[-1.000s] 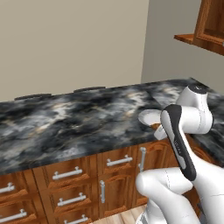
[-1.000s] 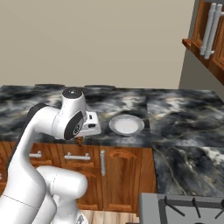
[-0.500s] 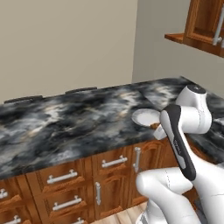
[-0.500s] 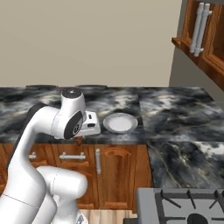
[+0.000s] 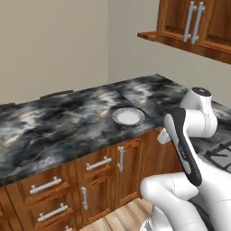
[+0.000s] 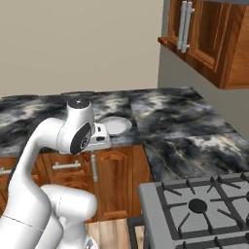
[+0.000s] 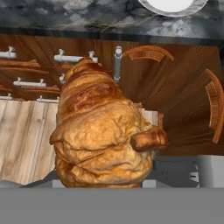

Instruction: Pick the croissant and place it on the pan. Then turn on the stove to warm the croissant.

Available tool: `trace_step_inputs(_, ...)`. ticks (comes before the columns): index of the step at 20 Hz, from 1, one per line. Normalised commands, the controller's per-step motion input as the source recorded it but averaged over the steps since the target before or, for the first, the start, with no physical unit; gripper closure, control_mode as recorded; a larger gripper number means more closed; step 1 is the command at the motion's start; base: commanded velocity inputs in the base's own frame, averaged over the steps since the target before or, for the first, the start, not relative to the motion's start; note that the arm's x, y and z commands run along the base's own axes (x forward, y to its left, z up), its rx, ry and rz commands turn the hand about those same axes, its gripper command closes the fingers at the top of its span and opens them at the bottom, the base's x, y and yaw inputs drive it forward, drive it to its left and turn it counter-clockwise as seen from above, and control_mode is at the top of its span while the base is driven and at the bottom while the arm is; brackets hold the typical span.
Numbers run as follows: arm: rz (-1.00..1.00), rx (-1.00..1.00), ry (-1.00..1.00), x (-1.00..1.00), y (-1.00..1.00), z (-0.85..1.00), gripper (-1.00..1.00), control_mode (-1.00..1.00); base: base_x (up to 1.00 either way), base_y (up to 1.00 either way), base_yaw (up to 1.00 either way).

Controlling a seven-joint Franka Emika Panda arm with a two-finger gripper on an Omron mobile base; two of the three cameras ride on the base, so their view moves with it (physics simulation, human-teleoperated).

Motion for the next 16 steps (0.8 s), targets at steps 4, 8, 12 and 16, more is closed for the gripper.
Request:
trace_step_inputs(4,0.00,0.00,0.00,0.00,0.00,0.00,1.00,1.00,-0.24,0.00,-0.33)
trace_step_inputs(8,0.00,0.00,0.00,0.00,0.00,0.00,1.00,1.00,-0.14,0.00,-0.35)
trace_step_inputs(12,0.00,0.00,0.00,0.00,0.00,0.00,1.00,1.00,-0.20,0.00,-0.37)
trace_step_inputs(16,0.00,0.00,0.00,0.00,0.00,0.00,1.00,1.00,-0.31,0.00,-0.37)
